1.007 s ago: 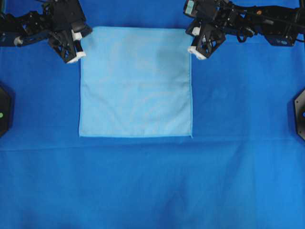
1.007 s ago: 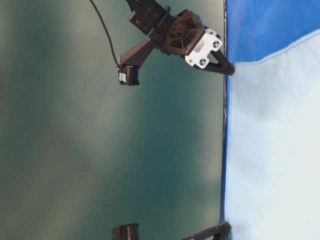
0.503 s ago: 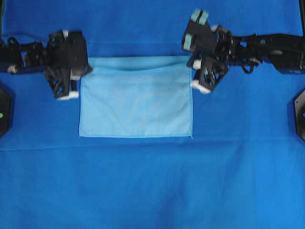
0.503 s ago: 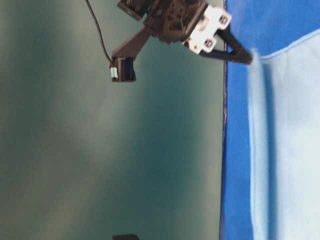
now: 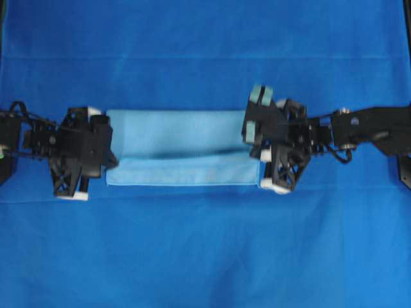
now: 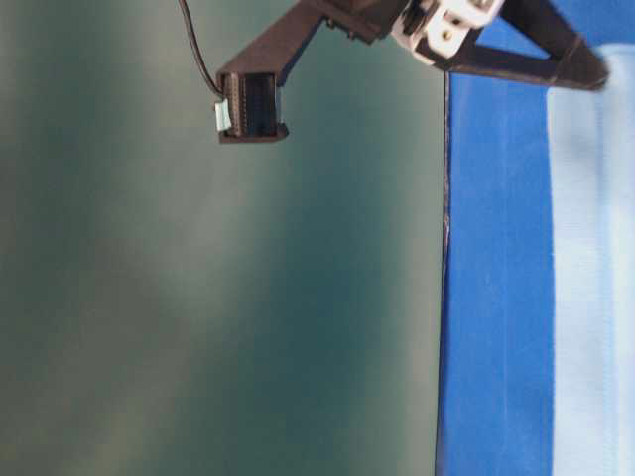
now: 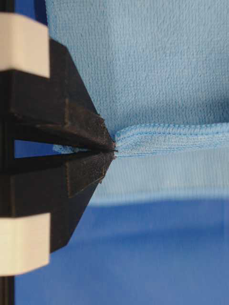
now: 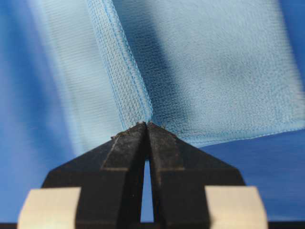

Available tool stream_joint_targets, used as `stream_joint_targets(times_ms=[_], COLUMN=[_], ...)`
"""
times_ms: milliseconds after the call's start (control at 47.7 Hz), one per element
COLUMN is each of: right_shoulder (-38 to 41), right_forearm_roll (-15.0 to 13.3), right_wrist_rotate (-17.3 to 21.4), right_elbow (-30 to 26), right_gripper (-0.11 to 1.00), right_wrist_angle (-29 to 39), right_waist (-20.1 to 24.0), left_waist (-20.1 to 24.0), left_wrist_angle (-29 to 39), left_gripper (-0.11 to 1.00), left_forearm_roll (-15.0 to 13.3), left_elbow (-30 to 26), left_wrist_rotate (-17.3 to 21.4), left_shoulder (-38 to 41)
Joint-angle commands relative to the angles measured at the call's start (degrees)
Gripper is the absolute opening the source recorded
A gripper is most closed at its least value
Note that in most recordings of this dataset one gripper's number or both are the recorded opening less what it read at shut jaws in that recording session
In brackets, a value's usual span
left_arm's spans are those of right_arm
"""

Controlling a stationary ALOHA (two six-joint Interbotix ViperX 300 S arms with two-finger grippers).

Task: Fold the light blue towel.
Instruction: 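Lift the top edge with both grippers and fold it down toward the bottom edge, then release the folded edge and raise both grippers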

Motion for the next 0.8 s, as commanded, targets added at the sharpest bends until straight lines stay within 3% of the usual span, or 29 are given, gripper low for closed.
stream_joint_targets(times_ms=[0, 231, 566, 629, 692, 776], right_shoulder=[-1.1, -0.9, -0.9, -0.9, -0.9, -0.9], right_forearm_roll=[0.1, 0.1, 0.4, 0.5, 0.4, 0.4], right_wrist_rotate=[0.7, 1.0, 1.1, 1.1, 1.1, 1.0], right_elbow=[-0.4, -0.8, -0.7, -0.9, -0.9, -1.2], right_gripper=[0.01, 0.01, 0.02, 0.02, 0.05, 0.30], right_wrist_angle=[-0.4, -0.4, -1.4, -1.4, -1.4, -1.1], right_waist=[1.2, 2.6, 2.6, 2.6, 2.7, 2.7], left_waist=[-1.8, -4.1, -4.3, -4.2, -4.2, -4.3], left_wrist_angle=[-0.2, -0.6, -5.4, -5.2, -5.0, -4.3], left_gripper=[0.02, 0.02, 0.03, 0.08, 0.21, 0.43], left_forearm_roll=[-0.2, -0.2, -0.2, -0.2, -0.2, -0.2], left_elbow=[-1.1, -1.1, -1.3, -1.3, -1.3, -1.4], left_wrist_rotate=[-1.5, -2.6, -2.8, -2.7, -2.6, -2.3], left_shoulder=[0.0, 0.0, 0.2, 0.1, 0.0, -0.6])
